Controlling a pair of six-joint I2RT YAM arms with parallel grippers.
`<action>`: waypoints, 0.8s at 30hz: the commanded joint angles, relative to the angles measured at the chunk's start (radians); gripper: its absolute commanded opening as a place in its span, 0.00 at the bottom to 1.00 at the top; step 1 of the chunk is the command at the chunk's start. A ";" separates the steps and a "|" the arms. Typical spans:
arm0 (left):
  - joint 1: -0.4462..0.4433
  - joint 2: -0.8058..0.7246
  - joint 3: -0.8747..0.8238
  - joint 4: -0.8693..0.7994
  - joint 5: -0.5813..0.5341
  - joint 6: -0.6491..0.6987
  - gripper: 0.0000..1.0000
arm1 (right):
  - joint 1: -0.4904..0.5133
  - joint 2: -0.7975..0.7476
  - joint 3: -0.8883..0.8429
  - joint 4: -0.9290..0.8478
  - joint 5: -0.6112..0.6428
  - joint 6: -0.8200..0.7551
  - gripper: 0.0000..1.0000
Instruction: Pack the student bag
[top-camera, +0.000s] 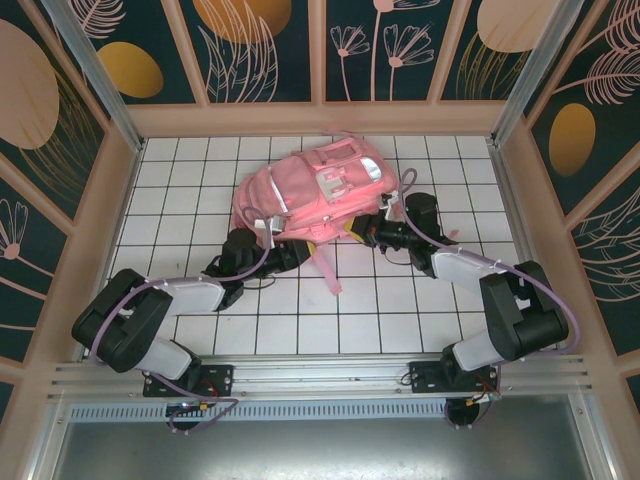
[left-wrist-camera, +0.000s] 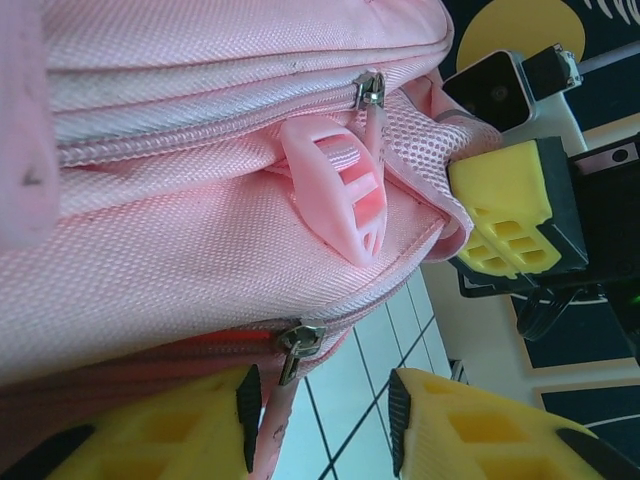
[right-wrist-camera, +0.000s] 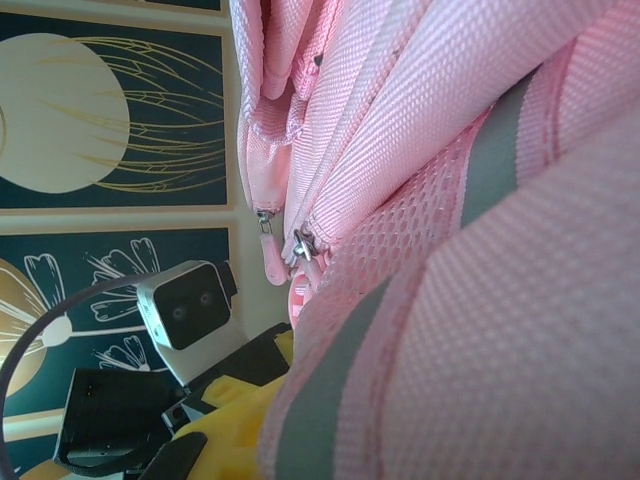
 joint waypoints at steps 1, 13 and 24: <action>-0.003 0.030 -0.009 0.034 0.019 -0.023 0.41 | 0.015 -0.009 0.063 0.123 -0.070 -0.010 0.00; -0.004 0.077 -0.051 0.119 0.046 -0.060 0.40 | 0.015 -0.008 0.065 0.136 -0.067 0.003 0.00; -0.005 0.042 -0.060 0.109 0.035 -0.058 0.47 | 0.059 -0.042 0.078 0.160 0.021 0.131 0.00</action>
